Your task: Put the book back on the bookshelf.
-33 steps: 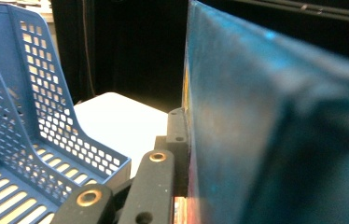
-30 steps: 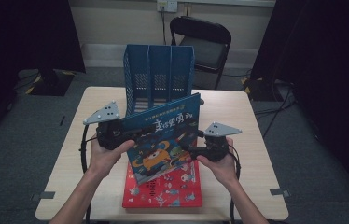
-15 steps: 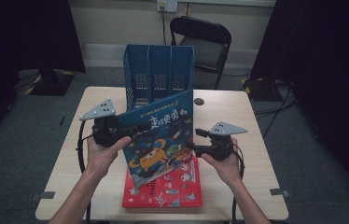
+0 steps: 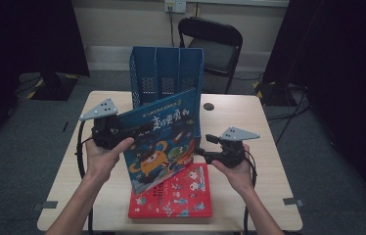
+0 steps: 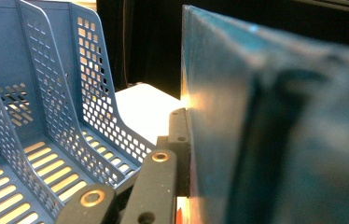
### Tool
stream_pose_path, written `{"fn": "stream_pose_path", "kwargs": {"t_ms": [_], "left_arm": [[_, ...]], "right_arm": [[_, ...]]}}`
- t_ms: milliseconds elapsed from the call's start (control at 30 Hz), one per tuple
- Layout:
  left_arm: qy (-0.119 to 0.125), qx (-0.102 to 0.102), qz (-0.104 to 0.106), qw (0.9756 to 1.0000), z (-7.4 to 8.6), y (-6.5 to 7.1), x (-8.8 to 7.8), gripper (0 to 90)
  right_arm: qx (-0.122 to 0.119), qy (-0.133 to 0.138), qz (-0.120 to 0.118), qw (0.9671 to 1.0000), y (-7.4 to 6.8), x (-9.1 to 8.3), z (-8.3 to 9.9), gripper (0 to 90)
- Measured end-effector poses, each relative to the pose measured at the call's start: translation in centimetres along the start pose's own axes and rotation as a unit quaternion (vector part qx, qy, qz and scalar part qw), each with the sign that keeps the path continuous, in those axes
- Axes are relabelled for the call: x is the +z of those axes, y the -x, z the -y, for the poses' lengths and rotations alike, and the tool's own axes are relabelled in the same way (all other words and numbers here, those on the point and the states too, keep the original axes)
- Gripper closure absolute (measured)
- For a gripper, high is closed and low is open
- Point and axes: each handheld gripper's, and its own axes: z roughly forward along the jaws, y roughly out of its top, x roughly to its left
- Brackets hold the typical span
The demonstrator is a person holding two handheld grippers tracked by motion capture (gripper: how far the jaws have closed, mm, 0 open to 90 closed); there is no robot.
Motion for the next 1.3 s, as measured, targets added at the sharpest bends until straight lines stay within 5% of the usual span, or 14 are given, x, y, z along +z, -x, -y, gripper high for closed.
{"fn": "stream_pose_path", "kwargs": {"t_ms": [600,1300], "left_arm": [[-0.022,0.016,-0.009,0.9996,-2.5,-0.3,-0.3,83.5],[-0.017,0.026,-0.035,0.9989,-5.9,-0.7,-0.8,83.5]], "right_arm": [[0.006,-0.002,0.0,1.0,0.3,0.0,0.1,35.8],[0.008,-0.002,-0.006,0.9999,0.4,0.0,0.1,35.0]]}}
